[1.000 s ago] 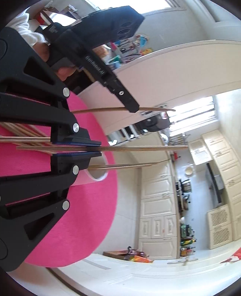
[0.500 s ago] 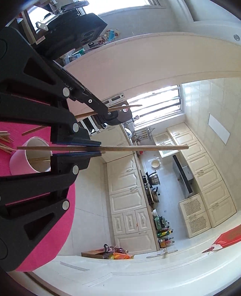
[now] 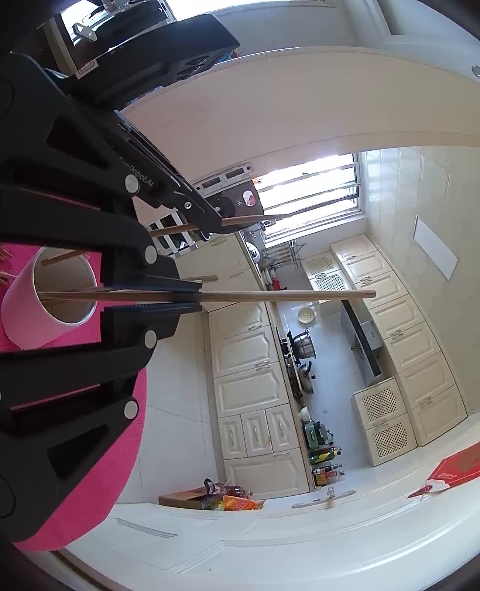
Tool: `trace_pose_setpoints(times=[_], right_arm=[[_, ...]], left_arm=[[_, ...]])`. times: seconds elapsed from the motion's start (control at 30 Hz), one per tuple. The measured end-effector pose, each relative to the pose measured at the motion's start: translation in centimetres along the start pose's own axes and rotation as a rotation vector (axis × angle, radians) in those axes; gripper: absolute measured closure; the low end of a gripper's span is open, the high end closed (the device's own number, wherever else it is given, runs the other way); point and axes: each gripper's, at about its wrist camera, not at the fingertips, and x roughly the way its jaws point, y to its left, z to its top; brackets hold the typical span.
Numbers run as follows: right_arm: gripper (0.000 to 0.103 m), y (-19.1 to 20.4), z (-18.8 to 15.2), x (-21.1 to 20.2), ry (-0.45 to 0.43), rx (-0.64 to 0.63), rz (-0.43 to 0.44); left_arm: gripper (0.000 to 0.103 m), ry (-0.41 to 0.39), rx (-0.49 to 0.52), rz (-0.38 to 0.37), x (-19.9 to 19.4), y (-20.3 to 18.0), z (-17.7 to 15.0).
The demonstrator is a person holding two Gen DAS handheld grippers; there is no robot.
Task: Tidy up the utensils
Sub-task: 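Carry the chopstick over the pink cup and release it with the right tool, then lower the right tool to the pile and grasp a chopstick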
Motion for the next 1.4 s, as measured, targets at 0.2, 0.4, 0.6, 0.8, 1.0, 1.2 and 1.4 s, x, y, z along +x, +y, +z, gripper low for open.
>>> trace_pose_setpoints(times=[0.2, 0.4, 0.6, 0.8, 1.0, 1.2, 1.4], right_arm=[[0.097, 0.1, -0.3, 0.2, 0.024, -0.004, -0.018], [0.097, 0.6, -0.5, -0.1, 0.035, -0.006, -0.023], [0.097, 1.0, -0.6, -0.2, 0.040, -0.018, -0.040], [0.097, 1.3, -0.9, 0.0, 0.058, -0.022, -0.049], [0.096, 1.6, -1.2, 0.0, 0.082, -0.042, -0.077], [0.053, 1.8, -1.5, -0.9, 0.077, -0.042, -0.109], [0.052, 1.8, -1.2, -2.6, 0.065, -0.039, -0.126]], left_arm=[[0.085, 0.080, -0.024, -0.029, 0.3, 0.7, -0.6], [0.070, 0.091, -0.045, -0.013, -0.6, 1.5, -0.5], [0.064, 0.103, -0.013, 0.009, -1.8, 1.3, -0.2], [0.056, 0.133, 0.021, 0.036, -2.6, 1.2, -0.2], [0.044, 0.151, 0.047, 0.063, -3.6, 1.4, -0.1], [0.040, 0.169, 0.040, 0.075, -4.8, 1.7, 0.3], [0.038, 0.172, 0.034, 0.081, -6.6, 2.0, 1.0]])
